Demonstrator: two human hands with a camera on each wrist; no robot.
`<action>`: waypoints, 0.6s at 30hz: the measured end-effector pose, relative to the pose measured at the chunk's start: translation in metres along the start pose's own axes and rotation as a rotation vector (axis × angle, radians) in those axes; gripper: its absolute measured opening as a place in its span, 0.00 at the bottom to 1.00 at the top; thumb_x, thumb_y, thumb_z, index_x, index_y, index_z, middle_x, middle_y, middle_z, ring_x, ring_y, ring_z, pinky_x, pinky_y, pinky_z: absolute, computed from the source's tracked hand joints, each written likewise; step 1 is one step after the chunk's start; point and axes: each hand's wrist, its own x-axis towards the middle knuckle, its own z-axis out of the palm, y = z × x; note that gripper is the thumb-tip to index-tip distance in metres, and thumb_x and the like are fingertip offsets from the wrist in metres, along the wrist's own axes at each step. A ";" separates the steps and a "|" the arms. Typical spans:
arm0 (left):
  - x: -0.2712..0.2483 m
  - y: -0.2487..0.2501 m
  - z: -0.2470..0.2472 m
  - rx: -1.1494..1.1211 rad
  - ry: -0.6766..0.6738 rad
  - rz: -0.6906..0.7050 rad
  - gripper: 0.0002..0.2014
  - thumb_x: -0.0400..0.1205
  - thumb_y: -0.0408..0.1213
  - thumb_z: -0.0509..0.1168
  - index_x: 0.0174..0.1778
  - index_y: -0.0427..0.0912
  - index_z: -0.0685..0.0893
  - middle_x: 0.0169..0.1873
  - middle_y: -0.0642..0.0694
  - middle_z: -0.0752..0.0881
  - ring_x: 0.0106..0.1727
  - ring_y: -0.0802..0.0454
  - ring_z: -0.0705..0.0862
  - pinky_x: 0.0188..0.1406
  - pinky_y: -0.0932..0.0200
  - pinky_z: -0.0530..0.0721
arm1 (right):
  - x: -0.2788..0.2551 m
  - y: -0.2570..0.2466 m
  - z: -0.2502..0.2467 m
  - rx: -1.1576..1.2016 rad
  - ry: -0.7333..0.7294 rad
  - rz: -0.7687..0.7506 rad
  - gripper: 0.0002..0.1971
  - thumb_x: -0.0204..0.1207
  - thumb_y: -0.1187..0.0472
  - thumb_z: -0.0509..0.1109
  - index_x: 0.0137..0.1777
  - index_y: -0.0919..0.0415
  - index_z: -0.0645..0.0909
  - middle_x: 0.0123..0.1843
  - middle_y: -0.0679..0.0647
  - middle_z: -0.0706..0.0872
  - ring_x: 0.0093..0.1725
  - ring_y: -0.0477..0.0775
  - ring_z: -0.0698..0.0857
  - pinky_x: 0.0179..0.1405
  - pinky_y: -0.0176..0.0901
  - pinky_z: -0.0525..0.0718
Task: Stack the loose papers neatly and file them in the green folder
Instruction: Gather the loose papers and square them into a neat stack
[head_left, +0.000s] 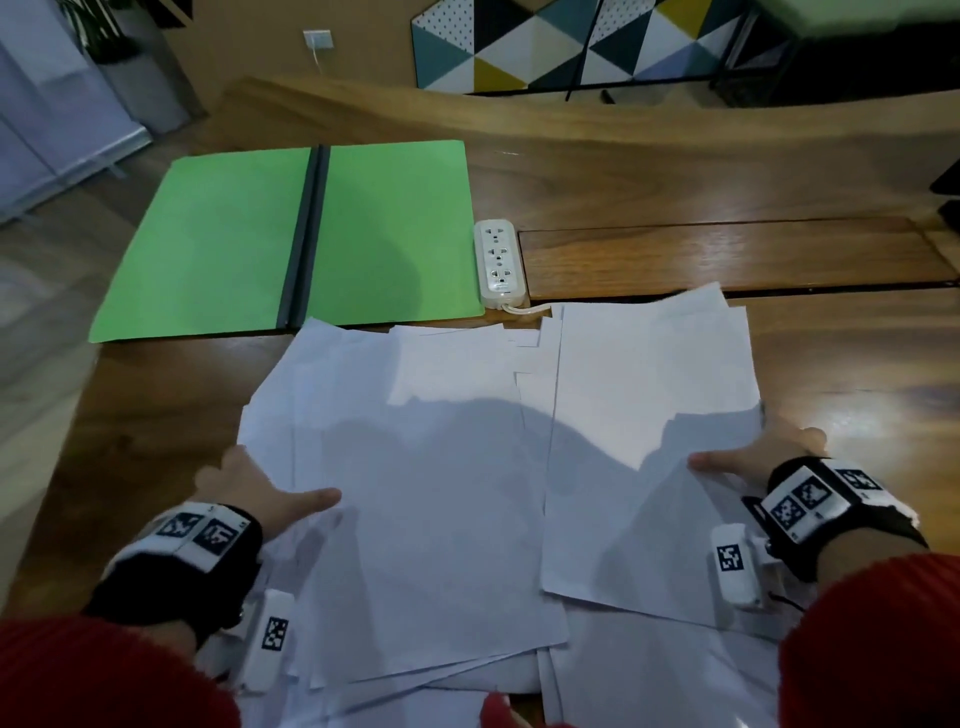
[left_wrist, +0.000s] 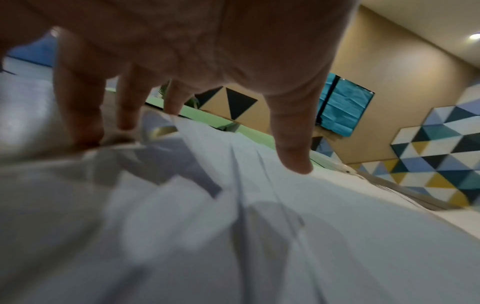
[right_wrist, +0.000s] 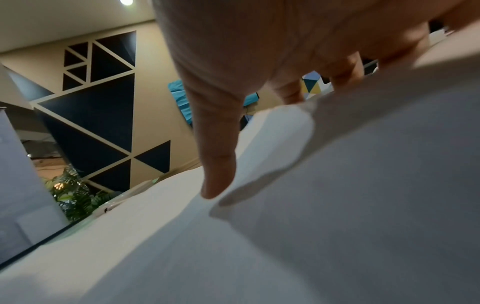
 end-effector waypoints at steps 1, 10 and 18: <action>-0.007 0.003 0.006 0.020 0.009 0.007 0.59 0.50 0.62 0.79 0.73 0.37 0.63 0.68 0.31 0.72 0.67 0.31 0.74 0.63 0.38 0.77 | 0.002 0.003 0.005 0.001 -0.001 -0.017 0.60 0.45 0.42 0.85 0.76 0.52 0.57 0.69 0.67 0.69 0.59 0.72 0.78 0.45 0.55 0.84; -0.033 0.010 0.012 -0.316 -0.061 0.151 0.38 0.63 0.45 0.79 0.67 0.39 0.72 0.63 0.37 0.83 0.57 0.36 0.82 0.52 0.48 0.80 | -0.019 0.020 -0.004 0.178 -0.129 -0.066 0.20 0.70 0.65 0.74 0.60 0.72 0.78 0.45 0.62 0.82 0.34 0.57 0.79 0.27 0.42 0.73; -0.061 0.012 0.022 -0.344 -0.046 0.286 0.51 0.71 0.27 0.68 0.80 0.55 0.41 0.60 0.36 0.79 0.54 0.35 0.82 0.58 0.48 0.80 | -0.051 0.020 -0.015 0.234 0.135 -0.195 0.16 0.75 0.75 0.60 0.62 0.71 0.79 0.52 0.71 0.86 0.52 0.70 0.84 0.43 0.46 0.74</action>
